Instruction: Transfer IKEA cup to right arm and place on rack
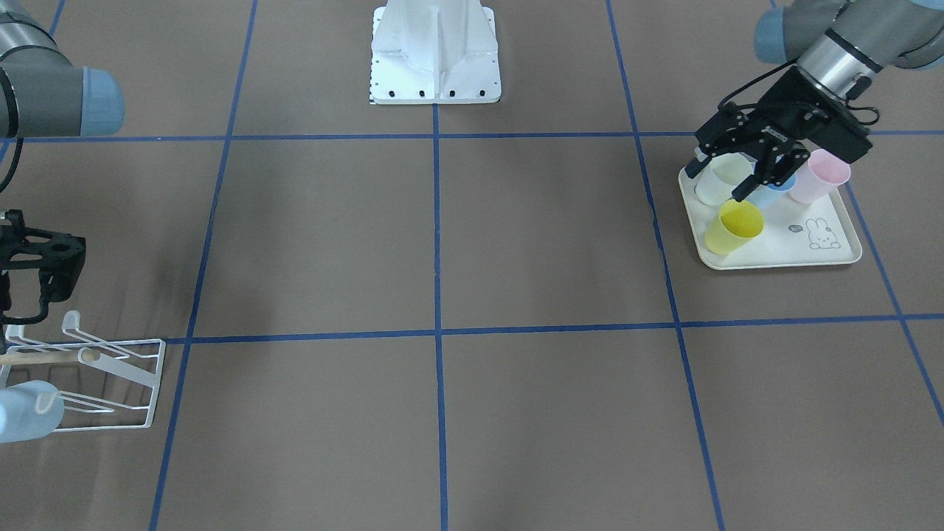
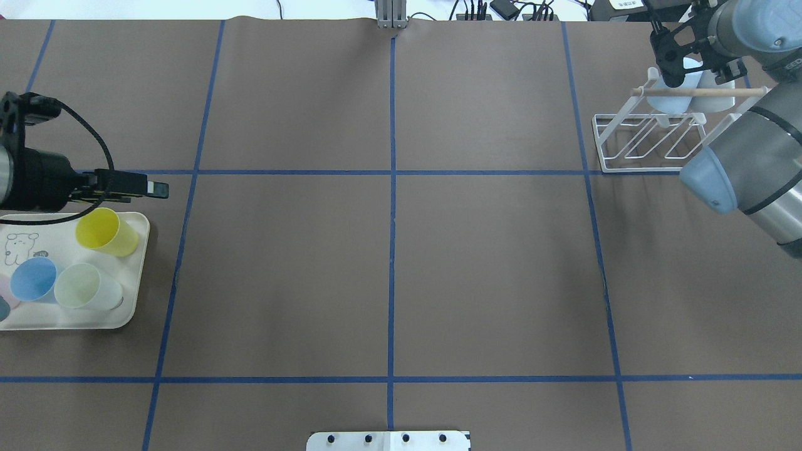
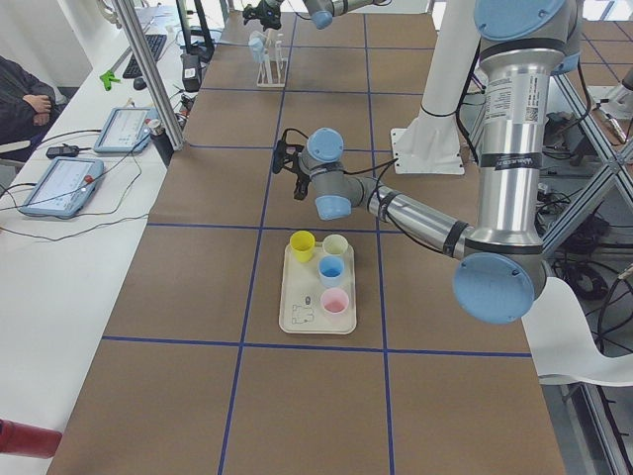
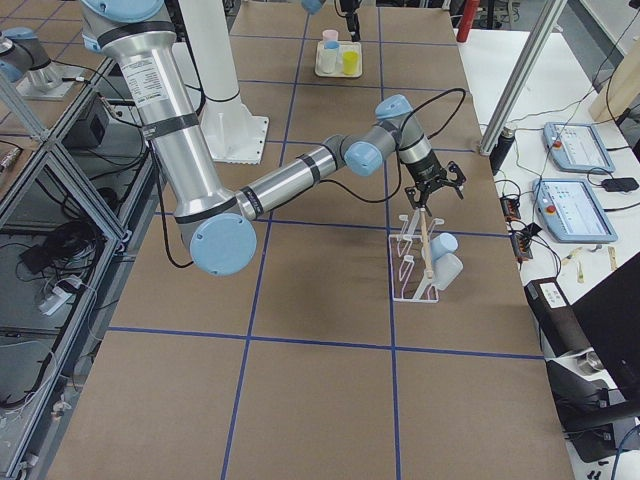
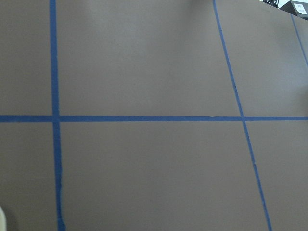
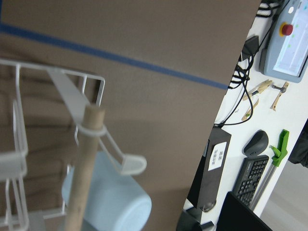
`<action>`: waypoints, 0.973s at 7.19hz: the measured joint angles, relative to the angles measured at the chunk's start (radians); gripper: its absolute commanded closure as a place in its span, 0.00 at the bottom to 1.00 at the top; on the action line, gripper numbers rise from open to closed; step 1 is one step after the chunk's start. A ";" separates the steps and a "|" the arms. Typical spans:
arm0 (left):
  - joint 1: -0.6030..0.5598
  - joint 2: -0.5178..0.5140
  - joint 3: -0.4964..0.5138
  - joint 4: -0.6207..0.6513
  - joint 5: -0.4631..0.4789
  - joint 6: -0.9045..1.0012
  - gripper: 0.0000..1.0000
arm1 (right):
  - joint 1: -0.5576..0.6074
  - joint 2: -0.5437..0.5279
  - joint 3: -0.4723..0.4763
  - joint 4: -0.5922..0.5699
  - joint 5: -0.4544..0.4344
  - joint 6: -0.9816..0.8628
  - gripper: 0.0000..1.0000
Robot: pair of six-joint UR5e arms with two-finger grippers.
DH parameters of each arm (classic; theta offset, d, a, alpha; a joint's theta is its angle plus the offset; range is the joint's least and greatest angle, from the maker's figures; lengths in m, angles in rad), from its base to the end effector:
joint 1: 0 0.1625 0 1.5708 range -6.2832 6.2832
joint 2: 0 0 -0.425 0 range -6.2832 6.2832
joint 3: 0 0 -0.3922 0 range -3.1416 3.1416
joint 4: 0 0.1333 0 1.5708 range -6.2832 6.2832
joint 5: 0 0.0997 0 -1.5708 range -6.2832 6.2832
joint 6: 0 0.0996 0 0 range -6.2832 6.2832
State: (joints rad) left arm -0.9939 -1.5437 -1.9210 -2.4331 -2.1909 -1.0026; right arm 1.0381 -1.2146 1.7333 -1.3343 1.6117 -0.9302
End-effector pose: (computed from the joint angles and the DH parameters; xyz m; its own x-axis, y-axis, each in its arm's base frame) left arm 0.1948 -0.4376 0.4009 0.3818 0.2162 -0.8986 0.2170 0.9241 0.3145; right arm -0.2084 -0.6080 0.3705 0.2094 -0.8206 -0.5317 0.8997 -0.0513 0.4335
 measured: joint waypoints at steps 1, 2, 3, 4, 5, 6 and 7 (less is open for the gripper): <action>-0.056 0.027 -0.001 0.035 -0.007 0.112 0.00 | -0.028 0.000 0.028 0.002 0.028 0.129 0.02; -0.105 0.064 -0.001 0.052 -0.003 0.233 0.00 | -0.066 -0.001 0.060 0.004 0.039 0.267 0.01; -0.141 0.097 -0.002 0.058 0.013 0.335 0.00 | -0.110 -0.001 0.091 0.004 0.043 0.407 0.01; -0.150 0.115 -0.002 0.060 0.075 0.387 0.00 | -0.161 0.002 0.115 0.005 0.044 0.569 0.01; -0.131 0.119 0.000 0.060 0.173 0.404 0.00 | -0.220 0.014 0.133 0.006 0.044 0.751 0.01; -0.098 0.120 0.001 0.055 0.235 0.406 0.00 | -0.271 0.033 0.145 0.007 0.041 0.885 0.01; -0.058 0.119 0.002 0.036 0.259 0.402 0.00 | -0.306 0.047 0.157 0.007 0.039 0.958 0.01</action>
State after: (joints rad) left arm -1.0518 -1.4243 -1.9185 -2.3975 -1.9324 -0.6005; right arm 0.7317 -1.1675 1.8908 -1.3270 1.6503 0.0275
